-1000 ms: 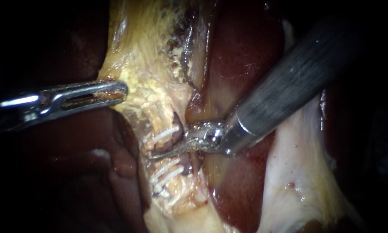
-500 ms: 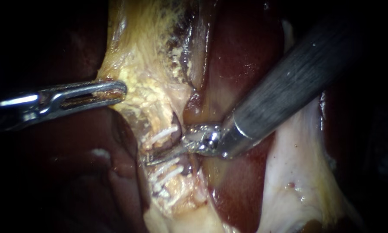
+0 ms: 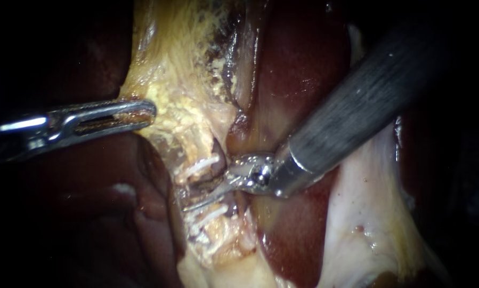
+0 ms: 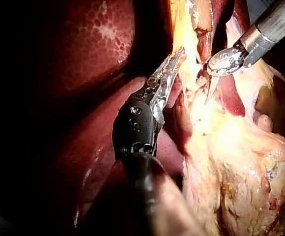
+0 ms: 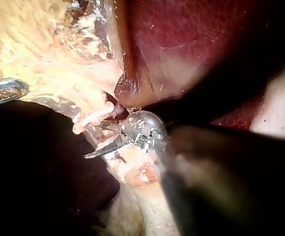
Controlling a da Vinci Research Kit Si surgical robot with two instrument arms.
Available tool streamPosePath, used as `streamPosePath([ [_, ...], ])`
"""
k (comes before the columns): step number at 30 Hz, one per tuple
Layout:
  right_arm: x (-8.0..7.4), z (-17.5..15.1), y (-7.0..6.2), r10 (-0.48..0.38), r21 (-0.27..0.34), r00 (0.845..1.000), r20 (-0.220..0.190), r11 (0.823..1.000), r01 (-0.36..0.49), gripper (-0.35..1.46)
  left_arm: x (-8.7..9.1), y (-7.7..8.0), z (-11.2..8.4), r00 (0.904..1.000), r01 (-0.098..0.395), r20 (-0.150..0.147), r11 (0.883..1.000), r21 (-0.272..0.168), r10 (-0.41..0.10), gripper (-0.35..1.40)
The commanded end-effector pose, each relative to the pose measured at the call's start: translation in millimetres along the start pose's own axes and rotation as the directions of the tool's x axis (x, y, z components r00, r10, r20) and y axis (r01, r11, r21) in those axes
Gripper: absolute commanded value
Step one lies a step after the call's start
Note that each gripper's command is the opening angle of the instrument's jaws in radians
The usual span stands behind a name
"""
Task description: Go back from the cut left tube
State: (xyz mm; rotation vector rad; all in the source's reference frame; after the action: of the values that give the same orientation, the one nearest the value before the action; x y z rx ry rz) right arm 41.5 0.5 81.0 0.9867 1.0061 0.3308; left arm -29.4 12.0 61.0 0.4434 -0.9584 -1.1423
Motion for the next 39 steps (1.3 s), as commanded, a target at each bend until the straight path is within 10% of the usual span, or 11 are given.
streamPosePath([
  [1, 0.1, -0.3, -0.2, -0.015, 0.002, 1.0, 0.001, 1.0, 0.015, 1.03, 0.0, 0.1, 0.1, 1.0, 0.0, 0.001, 1.0, 0.0, 0.0, -0.35],
  [15, -0.4, -5.9, -3.4, -0.349, -0.147, 0.937, 0.007, 0.927, 0.346, 1.4, 0.0, 1.1, -0.1, 1.0, -0.002, 0.005, 1.0, -0.01, 0.002, -0.35],
  [39, 2.5, -17.8, -7.5, -0.525, -0.232, 0.851, 0.032, 0.824, 0.517, 1.43, 0.1, 2.8, 1.0, 0.9999, -0.004, 0.013, 1.0, -0.025, 0.004, -0.35],
])
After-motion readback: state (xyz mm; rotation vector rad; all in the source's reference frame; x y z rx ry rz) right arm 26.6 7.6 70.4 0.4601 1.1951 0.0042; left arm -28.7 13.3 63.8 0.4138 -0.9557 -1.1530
